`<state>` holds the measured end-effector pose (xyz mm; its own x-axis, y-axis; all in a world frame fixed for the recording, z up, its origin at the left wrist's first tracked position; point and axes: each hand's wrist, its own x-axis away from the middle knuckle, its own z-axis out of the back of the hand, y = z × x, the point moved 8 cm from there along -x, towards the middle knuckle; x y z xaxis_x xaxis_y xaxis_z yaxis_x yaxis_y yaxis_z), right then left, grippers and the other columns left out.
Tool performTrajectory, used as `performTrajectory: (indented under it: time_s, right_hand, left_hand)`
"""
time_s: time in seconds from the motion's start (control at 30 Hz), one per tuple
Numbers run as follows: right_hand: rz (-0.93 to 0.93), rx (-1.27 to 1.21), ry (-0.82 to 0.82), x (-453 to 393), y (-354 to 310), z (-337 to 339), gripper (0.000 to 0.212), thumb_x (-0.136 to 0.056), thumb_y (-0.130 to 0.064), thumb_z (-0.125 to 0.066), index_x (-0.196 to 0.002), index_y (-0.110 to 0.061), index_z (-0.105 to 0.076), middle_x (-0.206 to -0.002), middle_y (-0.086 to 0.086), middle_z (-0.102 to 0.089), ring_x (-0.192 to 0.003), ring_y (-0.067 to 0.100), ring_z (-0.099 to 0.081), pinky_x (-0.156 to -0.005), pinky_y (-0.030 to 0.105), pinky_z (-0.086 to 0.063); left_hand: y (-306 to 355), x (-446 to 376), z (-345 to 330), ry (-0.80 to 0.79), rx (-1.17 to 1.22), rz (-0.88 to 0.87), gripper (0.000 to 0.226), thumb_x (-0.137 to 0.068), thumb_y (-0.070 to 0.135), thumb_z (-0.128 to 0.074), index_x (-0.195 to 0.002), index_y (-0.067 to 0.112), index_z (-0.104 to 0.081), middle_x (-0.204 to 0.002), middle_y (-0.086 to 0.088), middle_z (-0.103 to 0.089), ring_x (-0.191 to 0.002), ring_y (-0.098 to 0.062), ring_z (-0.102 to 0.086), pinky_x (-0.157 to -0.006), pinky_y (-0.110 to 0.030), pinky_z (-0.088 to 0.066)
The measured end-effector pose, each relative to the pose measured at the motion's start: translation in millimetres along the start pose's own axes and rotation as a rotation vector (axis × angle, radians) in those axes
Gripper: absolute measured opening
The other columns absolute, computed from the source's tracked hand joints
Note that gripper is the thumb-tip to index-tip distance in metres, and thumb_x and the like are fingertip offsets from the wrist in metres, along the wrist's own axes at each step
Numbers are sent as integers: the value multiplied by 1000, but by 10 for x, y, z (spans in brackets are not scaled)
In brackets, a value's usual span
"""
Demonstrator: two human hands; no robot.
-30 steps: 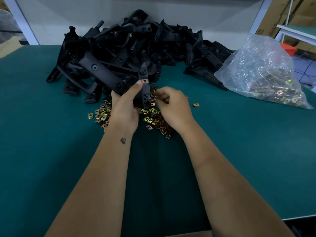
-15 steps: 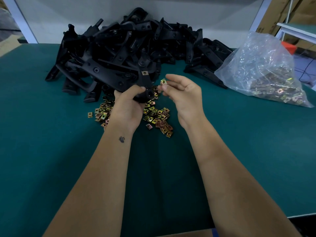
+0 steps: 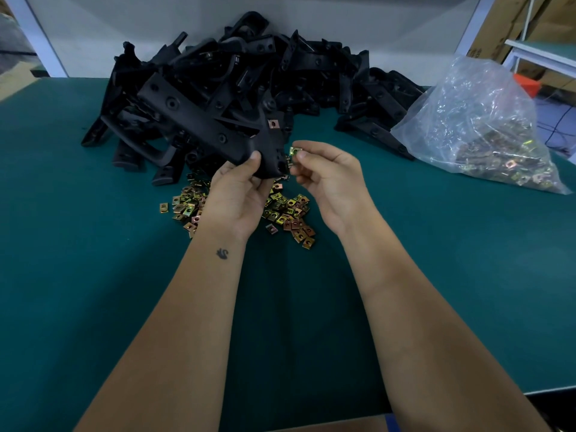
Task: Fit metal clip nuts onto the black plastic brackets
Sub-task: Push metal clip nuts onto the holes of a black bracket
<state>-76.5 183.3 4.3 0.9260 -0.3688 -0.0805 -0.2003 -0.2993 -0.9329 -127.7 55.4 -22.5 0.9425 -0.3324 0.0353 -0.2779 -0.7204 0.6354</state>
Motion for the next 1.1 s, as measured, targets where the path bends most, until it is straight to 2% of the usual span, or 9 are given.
performTrajectory:
  time_s: [0.13, 0.3, 0.53, 0.7, 0.97, 1.1]
  right_hand:
    - [-44, 8, -24, -2, 44, -23, 18, -91, 2, -59, -91, -10, -72, -74, 3, -67, -61, 11, -61, -62, 22, -48]
    - [-43, 3, -73, 0, 62, -82, 22, -91, 0, -58, -86, -14, -74, -73, 1, -71, -59, 10, -59, -60, 22, -46]
    - [-40, 11, -93, -6, 82, -91, 20, -91, 0, -58, -90, -12, -74, -76, 2, -70, -59, 9, -58, -59, 21, -47]
    - [-52, -36, -63, -11, 85, -61, 20, -91, 1, -56, -88, -11, -72, -70, -1, -68, -58, 10, -58, -57, 21, -46]
    - [-73, 27, -124, 10, 101, -102, 16, -91, -1, -60, -87, -13, -70, -75, 0, -67, -60, 8, -58, -59, 21, -47]
    - [-106, 24, -143, 14, 119, -115, 13, -90, 0, -60, -90, -9, -69, -73, 1, -66, -57, 8, -56, -59, 21, -46]
  left_hand:
    - [-2, 8, -17, -15, 34, 21, 14, -99, 1, -49, -99, 7, -61, -90, -6, -74, -84, -15, -72, -71, -25, -59]
    - [-20, 29, -65, -54, 32, 47, 16, -99, -1, -47, -103, 6, -61, -95, -7, -73, -89, -17, -70, -80, -26, -59]
    - [-25, 47, -84, -71, 4, 56, 20, -100, 1, -45, -102, 11, -63, -93, -4, -74, -85, -15, -71, -75, -27, -59]
    - [-41, 48, -69, -55, -16, 73, 21, -101, 3, -44, -103, 13, -62, -100, -6, -71, -88, -18, -67, -78, -29, -56]
    - [-47, 79, -73, -45, -55, 92, 19, -101, 7, -44, -100, 17, -61, -93, -2, -70, -79, -14, -64, -63, -23, -53]
    - [-48, 72, -64, -26, -37, 117, 17, -101, 13, -47, -115, 13, -57, -101, -4, -67, -84, -15, -63, -62, -23, -54]
